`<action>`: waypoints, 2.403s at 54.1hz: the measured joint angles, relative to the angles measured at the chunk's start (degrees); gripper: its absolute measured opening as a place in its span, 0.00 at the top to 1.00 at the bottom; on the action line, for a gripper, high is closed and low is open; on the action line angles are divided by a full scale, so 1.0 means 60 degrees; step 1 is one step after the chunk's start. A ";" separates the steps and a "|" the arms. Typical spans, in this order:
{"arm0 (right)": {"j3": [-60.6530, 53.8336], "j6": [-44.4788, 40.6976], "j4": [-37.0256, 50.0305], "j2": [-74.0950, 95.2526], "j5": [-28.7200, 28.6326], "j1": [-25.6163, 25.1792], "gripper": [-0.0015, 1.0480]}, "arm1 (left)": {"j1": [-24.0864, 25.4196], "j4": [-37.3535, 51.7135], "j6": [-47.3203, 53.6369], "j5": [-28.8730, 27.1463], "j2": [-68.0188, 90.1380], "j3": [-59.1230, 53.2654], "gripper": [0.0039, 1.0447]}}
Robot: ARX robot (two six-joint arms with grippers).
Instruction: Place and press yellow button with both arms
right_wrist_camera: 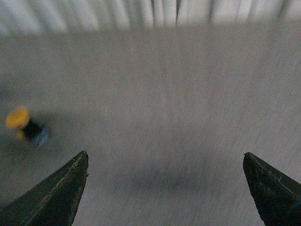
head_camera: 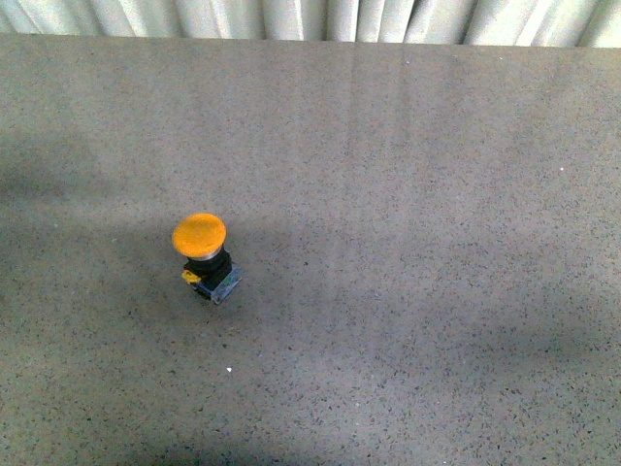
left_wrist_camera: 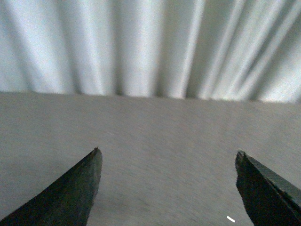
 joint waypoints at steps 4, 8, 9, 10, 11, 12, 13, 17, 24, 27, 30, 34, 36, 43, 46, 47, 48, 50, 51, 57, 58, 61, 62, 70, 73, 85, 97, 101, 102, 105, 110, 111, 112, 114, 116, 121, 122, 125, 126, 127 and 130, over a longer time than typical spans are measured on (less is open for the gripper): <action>0.0962 0.0182 0.0732 0.2419 0.0215 0.0517 0.09 | 0.1377 -0.0590 0.0372 0.0692 -0.1541 -0.0601 0.45; 0.1821 -0.0357 0.2240 0.4379 0.0251 0.0754 0.09 | 0.1687 -0.0699 0.0503 0.0922 -0.2189 -0.1009 0.61; 0.1989 -0.0572 0.2539 0.4765 0.0251 0.0823 0.09 | 0.1800 -0.0736 0.0517 0.1100 -0.2299 -0.1093 0.65; 0.2233 -0.0841 0.2987 0.5344 0.0306 0.0943 0.09 | 0.2058 -0.0809 0.0546 0.1537 -0.2481 -0.1239 0.71; 0.2386 -0.1038 0.3275 0.5719 0.0357 0.1038 0.09 | 0.2178 -0.0845 0.0561 0.1617 -0.2579 -0.1319 0.74; 0.2619 -0.1337 0.3679 0.6295 0.0350 0.1198 0.09 | 0.2295 -0.0903 0.0572 0.1647 -0.2710 -0.1424 0.80; 0.2779 -0.1483 0.3916 0.6681 0.0353 0.1315 0.09 | 0.2346 -0.0940 0.0572 0.1636 -0.2779 -0.1483 0.82; 0.3366 -0.2255 0.4801 0.8134 0.0262 0.1792 0.09 | 0.2448 -0.1082 0.0583 0.1665 -0.3158 -0.1687 0.96; 0.4371 -0.3206 0.5690 1.0251 -0.0040 0.2710 0.09 | 0.2444 -0.1388 0.0612 0.1708 -0.3727 -0.1934 0.99; 0.4750 -0.3504 0.5748 1.0892 -0.0160 0.3013 0.09 | 0.2455 -0.1501 0.0612 0.1708 -0.3934 -0.2022 0.99; 0.5202 -0.3759 0.5745 1.1621 -0.0255 0.3370 0.10 | 0.2455 -0.1676 0.0612 0.1708 -0.4200 -0.2135 0.99; 0.5716 -0.4011 0.5661 1.2386 -0.0335 0.3752 0.20 | 0.2455 -0.1872 0.0616 0.1708 -0.4499 -0.2251 0.99; 0.5963 -0.4156 0.5599 1.2717 -0.0332 0.3923 0.25 | 0.2455 -0.1971 0.0616 0.1708 -0.4652 -0.2299 0.99; 0.6900 -0.4397 0.5355 1.3806 -0.0368 0.4452 0.46 | 0.2455 -0.2412 0.0616 0.1712 -0.5264 -0.2433 0.99; 0.7249 -0.4411 0.5220 1.4178 -0.0361 0.4583 0.58 | 0.2455 -0.2368 0.0616 0.1712 -0.5475 -0.2626 0.99; 0.7337 -0.4411 0.5187 1.4269 -0.0364 0.4626 0.62 | 0.2455 -0.2299 0.0616 0.1708 -0.5523 -0.2692 0.99; 0.7406 -0.4408 0.5147 1.4345 -0.0375 0.4681 0.65 | 0.2455 -0.2299 0.0616 0.1705 -0.5574 -0.2761 0.99; 0.7544 -0.4393 0.5031 1.4509 -0.0576 0.4787 0.73 | 0.2459 -0.2441 0.0619 0.1708 -0.5727 -0.2805 0.99; 0.7581 -0.4390 0.4991 1.4557 -0.0601 0.4809 0.77 | 0.2459 -0.2492 0.0619 0.1712 -0.5781 -0.2805 0.99; 0.7777 -0.4299 0.4914 1.4899 -0.0783 0.4947 0.99 | 0.2459 -0.3118 0.0616 0.1708 -0.6488 -0.2805 0.99; 0.7803 -0.4284 0.4911 1.4939 -0.0860 0.4965 0.98 | 0.2459 -0.3209 0.0619 0.1708 -0.6579 -0.2805 0.99; 0.7850 -0.4138 0.4911 1.5012 -0.1002 0.4994 0.99 | 0.2459 -0.3384 0.0619 0.1708 -0.6750 -0.2805 0.99; 0.7879 -0.4098 0.4907 1.5052 -0.1064 0.5013 0.99 | 0.2459 -0.3464 0.0619 0.1712 -0.6830 -0.2805 0.99; 0.8054 -0.3683 0.4849 1.5242 -0.1519 0.5078 0.99 | 0.2459 -0.3978 0.0616 0.1708 -0.7355 -0.2805 0.99; 0.8102 -0.3512 0.4816 1.5303 -0.1668 0.5100 0.99 | 0.2459 -0.4182 0.0619 0.1708 -0.7573 -0.2805 0.99; 0.8185 -0.3122 0.4688 1.5766 -0.1738 0.5144 0.99 | 0.2459 -0.4962 0.0619 0.1708 -0.8342 -0.2805 0.99; 0.8470 -0.2867 0.4390 1.6181 -0.1668 0.5144 0.99 | 0.2459 -0.6557 0.0619 0.1716 -0.9621 -0.2801 0.99; 0.8546 -0.2852 0.4229 1.6258 -0.1632 0.5144 0.99 | 0.2459 -0.6991 0.0619 0.1712 -1.0222 -0.2801 0.99; 0.8561 -0.2845 0.4193 1.6280 -0.1610 0.5144 0.99 | 0.2459 -0.6991 0.0623 0.1712 -1.0233 -0.2801 0.99; 0.8568 -0.2838 0.4142 1.6309 -0.1577 0.5144 0.99 | 0.2459 -0.7005 0.0623 0.1698 -1.0247 -0.2801 0.99; 0.8568 -0.2816 0.4127 1.6342 -0.1559 0.5140 0.99 | 0.2466 -0.7053 0.0623 0.1705 -1.0262 -0.2801 0.99; 0.8564 -0.2783 0.4153 1.6360 -0.1577 0.5140 0.99 | 0.2466 -0.7056 0.0623 0.1705 -1.0262 -0.2801 0.99; 0.8564 -0.2772 0.4182 1.6360 -0.1574 0.5136 0.99 | 0.2466 -0.7060 0.0623 0.1705 -1.0262 -0.2801 0.99; 0.8553 -0.2699 0.4248 1.6364 -0.1581 0.5133 0.99 | 0.2466 -0.7060 0.0623 0.1712 -1.0265 -0.2801 0.99; 0.8521 -0.2608 0.4339 1.6364 -0.1625 0.5115 0.99 | 0.2466 -0.7056 0.0623 0.1708 -1.0265 -0.2801 0.99; 0.8477 -0.2452 0.4437 1.6323 -0.1625 0.5067 0.99 | 0.2466 -0.7056 0.0623 0.1712 -1.0265 -0.2801 0.99; 0.8455 -0.2390 0.4488 1.6298 -0.1625 0.5053 0.99 | 0.2466 -0.7056 0.0623 0.1708 -1.0265 -0.2801 0.99; 0.8364 -0.2204 0.4648 1.6207 -0.1614 0.4998 0.99 | 0.2466 -0.7056 0.0623 0.1708 -1.0265 -0.2801 0.99; 0.8346 -0.2164 0.4681 1.6189 -0.1610 0.4980 0.99 | 0.2466 -0.7056 0.0623 0.1708 -1.0265 -0.2801 0.99; 0.8306 -0.2095 0.4743 1.6141 -0.1603 0.4951 0.99 | 0.2466 -0.7056 0.0623 0.1708 -1.0265 -0.2801 0.99; 0.8193 -0.1854 0.4914 1.6010 -0.1566 0.4838 0.99 | 0.2466 -0.7056 0.0623 0.1708 -1.0265 -0.2801 0.99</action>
